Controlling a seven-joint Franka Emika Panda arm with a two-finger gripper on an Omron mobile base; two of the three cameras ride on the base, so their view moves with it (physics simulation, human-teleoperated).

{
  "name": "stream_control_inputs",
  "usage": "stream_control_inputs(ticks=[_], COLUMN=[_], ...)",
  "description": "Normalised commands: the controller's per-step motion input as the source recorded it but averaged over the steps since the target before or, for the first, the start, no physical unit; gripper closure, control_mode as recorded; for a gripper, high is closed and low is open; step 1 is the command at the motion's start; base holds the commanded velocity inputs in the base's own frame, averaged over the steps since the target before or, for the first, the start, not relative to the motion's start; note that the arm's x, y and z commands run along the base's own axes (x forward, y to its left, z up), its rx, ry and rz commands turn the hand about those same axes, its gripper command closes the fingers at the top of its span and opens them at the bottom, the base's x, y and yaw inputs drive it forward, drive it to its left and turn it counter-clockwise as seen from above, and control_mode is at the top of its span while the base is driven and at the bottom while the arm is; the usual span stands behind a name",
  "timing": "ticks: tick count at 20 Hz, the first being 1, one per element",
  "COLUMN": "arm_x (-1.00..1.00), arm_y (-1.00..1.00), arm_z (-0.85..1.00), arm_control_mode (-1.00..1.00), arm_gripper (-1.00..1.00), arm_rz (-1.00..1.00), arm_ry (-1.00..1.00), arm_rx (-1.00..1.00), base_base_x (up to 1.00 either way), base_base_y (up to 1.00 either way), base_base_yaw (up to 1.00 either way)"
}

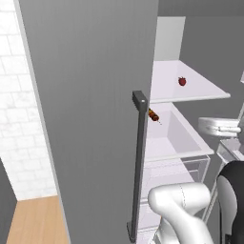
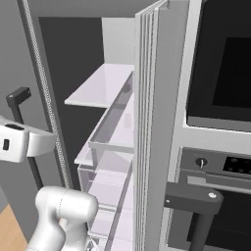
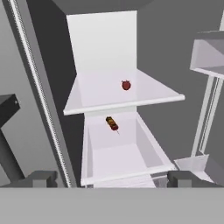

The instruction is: Take the strawberry from the fridge and place it on top of the pancake, located on the dining counter.

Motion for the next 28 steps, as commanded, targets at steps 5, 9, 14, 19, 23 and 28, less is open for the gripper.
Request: stream_control_inputs(ticks=[5,9,14,19,23,28], arm_x=[0.09,0.69,0.32,0.45,0.72,0.53], arm_y=[0.00,-0.02,-0.04,-0.23,-0.22,-0.14], arm_z=[0.67,-0.04,-0.11,-0.19,-0.01,-0.07], arm_control_mode=[-1.00,-1.00,-1.00,-1.00,-1.00,-1.00], arm_gripper=[-1.00,-1.00,-1.00,-1.00,-1.00,-1.00], arm_rz=[0.00,0.02,0.00,0.00,0.00,0.00], arm_ry=[0.13,0.13,-0.02,0.00,0.04,0.00], arm_rx=[0.00,0.00,0.00,0.00,0.00,0.00], base_base_x=[0.00,0.00,0.00,0.00,0.00,0.00], base_base_y=[0.00,0.00,0.00,0.00,0.00,0.00], base_base_yaw=[0.00,0.00,0.00,0.00,0.00,0.00])
